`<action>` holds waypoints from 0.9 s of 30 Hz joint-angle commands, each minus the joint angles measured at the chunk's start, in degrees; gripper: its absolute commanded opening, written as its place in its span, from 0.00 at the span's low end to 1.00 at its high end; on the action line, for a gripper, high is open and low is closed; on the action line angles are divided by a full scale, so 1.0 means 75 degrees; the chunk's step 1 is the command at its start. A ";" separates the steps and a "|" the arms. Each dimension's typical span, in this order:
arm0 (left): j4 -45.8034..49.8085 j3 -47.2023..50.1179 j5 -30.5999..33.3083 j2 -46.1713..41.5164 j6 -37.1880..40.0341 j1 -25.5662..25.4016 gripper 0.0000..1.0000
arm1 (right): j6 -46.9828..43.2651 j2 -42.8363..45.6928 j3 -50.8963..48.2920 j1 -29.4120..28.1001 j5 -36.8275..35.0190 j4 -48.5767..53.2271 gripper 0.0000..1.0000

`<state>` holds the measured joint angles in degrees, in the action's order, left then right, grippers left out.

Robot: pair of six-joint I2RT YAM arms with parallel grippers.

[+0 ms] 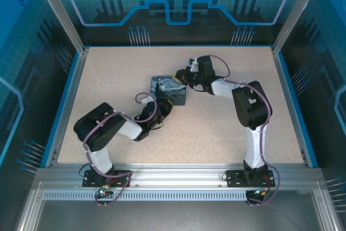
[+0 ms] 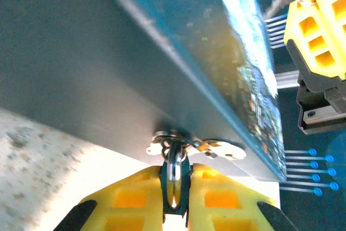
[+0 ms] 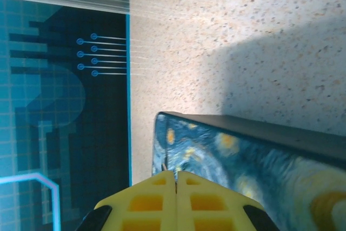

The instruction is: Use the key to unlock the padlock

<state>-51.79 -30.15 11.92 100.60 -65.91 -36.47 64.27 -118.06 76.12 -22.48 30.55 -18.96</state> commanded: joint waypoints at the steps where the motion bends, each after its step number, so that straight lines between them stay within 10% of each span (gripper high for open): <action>1: 0.1265 -0.0319 -0.0957 -0.0891 0.0603 0.0094 0.00 | 0.0020 0.0879 -0.0348 0.0125 0.0342 -0.0096 0.00; 11: 0.4078 -0.1188 -0.1871 -0.1965 0.0967 0.0356 0.00 | 0.0376 0.2503 -0.2348 0.0411 0.0787 -0.1039 0.00; 27: 0.4187 -0.1164 -0.2105 -0.2118 -0.0402 0.0466 0.00 | 0.0583 0.5291 -0.5274 -0.0184 0.0267 -0.0613 0.00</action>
<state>-18.72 -37.78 -2.48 86.56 -65.89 -33.52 68.03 -79.94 38.15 -21.58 33.82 -24.45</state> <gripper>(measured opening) 0.114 0.050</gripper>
